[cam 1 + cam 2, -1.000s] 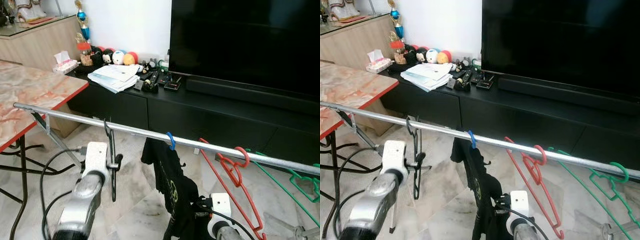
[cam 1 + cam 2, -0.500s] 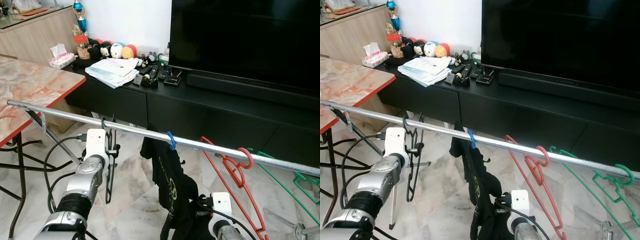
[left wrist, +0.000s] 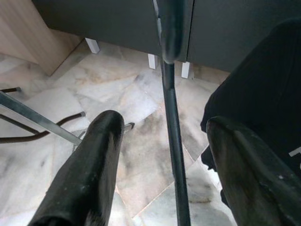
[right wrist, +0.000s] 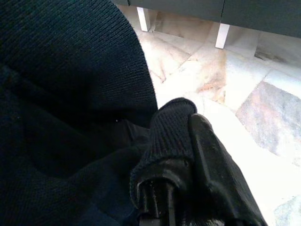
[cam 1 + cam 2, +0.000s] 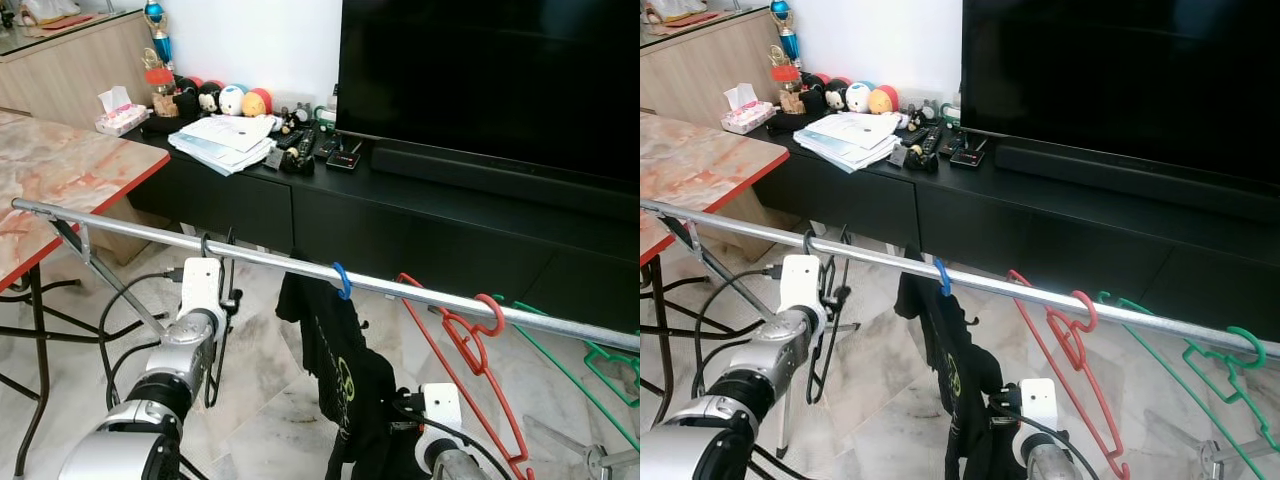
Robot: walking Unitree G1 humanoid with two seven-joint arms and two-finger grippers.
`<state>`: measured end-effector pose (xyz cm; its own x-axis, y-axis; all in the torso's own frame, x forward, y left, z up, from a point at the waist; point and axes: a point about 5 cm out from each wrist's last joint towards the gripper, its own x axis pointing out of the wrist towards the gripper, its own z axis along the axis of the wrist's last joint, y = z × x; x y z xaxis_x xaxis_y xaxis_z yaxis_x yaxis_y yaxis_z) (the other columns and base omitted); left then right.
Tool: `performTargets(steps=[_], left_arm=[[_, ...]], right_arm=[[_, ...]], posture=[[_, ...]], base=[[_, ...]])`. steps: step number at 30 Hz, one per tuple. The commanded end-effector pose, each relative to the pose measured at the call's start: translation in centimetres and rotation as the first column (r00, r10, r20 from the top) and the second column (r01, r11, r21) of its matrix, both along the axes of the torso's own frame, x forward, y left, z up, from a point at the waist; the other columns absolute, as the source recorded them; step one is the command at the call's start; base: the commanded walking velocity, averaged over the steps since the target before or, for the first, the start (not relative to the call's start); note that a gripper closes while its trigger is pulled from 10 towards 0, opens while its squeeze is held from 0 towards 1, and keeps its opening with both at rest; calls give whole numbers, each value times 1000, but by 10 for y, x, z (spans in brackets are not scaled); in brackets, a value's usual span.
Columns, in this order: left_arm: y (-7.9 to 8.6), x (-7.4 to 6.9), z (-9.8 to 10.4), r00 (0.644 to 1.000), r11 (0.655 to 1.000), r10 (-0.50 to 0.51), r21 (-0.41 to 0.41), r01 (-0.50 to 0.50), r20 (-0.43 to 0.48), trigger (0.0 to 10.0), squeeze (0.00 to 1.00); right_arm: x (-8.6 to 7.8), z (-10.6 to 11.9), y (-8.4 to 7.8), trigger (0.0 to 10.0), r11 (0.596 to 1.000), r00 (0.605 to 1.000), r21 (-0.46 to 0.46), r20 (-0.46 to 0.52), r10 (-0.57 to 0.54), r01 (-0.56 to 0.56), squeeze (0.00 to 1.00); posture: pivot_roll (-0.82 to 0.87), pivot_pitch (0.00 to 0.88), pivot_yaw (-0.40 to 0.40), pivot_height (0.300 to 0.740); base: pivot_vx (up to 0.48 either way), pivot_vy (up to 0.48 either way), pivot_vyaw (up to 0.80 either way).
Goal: Hang hanger
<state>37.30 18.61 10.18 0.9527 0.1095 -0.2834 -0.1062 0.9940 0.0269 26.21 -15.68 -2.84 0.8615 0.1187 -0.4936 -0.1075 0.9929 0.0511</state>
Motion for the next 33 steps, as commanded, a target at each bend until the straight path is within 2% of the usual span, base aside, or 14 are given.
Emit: performTargets(steps=[1, 33], left_arm=[[4, 0, 1, 1000, 1000, 14, 7, -14, -1, 0, 0], [3, 1, -3, 999, 1000, 15, 26, -14, -37, 0, 0]], right_arm=[[3, 3, 2, 10000, 1000, 1000, 11, 16, 3, -4, 0], [2, 1, 6, 10000, 1000, 1000, 4, 2, 23, -23, 0]], posture=[[1, 89, 34, 740], [0, 83, 37, 740]], base=[[0, 0, 0], [0, 0, 0]])
